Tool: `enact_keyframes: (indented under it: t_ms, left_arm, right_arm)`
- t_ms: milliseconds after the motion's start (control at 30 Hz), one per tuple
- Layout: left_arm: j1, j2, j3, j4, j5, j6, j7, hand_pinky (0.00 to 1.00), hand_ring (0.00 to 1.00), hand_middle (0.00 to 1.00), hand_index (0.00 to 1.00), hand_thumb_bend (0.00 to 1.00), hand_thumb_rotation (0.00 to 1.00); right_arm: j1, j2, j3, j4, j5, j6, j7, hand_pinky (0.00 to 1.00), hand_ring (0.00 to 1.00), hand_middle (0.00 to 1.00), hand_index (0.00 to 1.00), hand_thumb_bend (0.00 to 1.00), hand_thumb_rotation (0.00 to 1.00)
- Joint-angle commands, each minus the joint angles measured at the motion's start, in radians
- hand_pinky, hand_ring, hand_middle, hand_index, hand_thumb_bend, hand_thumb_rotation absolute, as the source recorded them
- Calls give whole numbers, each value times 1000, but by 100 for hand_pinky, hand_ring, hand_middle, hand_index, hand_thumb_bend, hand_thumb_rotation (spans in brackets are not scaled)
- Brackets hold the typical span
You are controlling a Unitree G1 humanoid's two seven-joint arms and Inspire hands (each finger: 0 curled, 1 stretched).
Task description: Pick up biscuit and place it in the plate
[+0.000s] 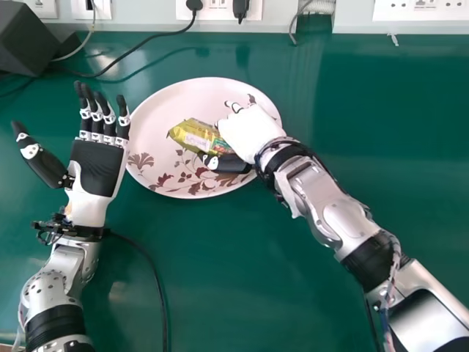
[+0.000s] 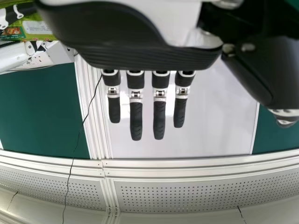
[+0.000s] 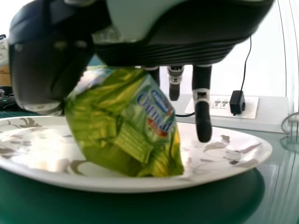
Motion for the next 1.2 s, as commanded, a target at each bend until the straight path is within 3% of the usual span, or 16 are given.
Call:
enact_keyframes:
  t_ms: [0,467,633,767,833,867,967,1000,1100,1167]
  left_arm:
    - [60,-23,-2,46,25,-5,-11,82,68,75,84,100,46]
    - [56,-15,-6,61,36,-7,-39,81,69,76,84,100,48]
    - [56,-19,-5,55,31,3,-14,82,69,76,85,99,46]
    - [64,-23,-38,27,117,-109,-63,82,70,77,85,99,47]
    - [67,-23,-48,20,148,-150,-76,82,70,77,85,99,47]
    - [68,-21,-50,24,157,-161,-86,82,70,77,85,99,47]
    - [76,-24,-56,17,185,-203,-87,83,71,77,85,98,48]
    - [77,-24,-57,16,191,-210,-93,83,71,77,85,98,48]
    - [78,-23,-61,20,202,-226,-116,82,71,77,85,98,47]
    - [77,-21,-65,28,209,-241,-136,82,71,77,85,98,47]
  right_arm:
    - [1,13,26,30,14,-17,1,31,42,50,58,46,0]
    - [-28,32,73,151,46,-29,-13,32,41,50,58,46,0]
    - [-37,32,82,185,68,-32,-13,31,42,51,58,46,0]
    - [-40,29,92,196,70,-32,-18,36,52,48,52,47,0]
    - [-40,29,94,200,75,-31,-20,36,49,51,50,49,0]
    - [-41,29,96,202,76,-30,-19,37,51,58,50,51,3]
    - [-40,27,100,201,80,-30,-16,41,57,69,50,52,7]
    - [-40,27,100,203,83,-32,-19,43,60,72,59,70,20]
    - [-40,27,101,204,87,-31,-23,48,67,77,65,81,37]
    - [-41,26,102,206,89,-32,-26,51,70,79,67,82,42]
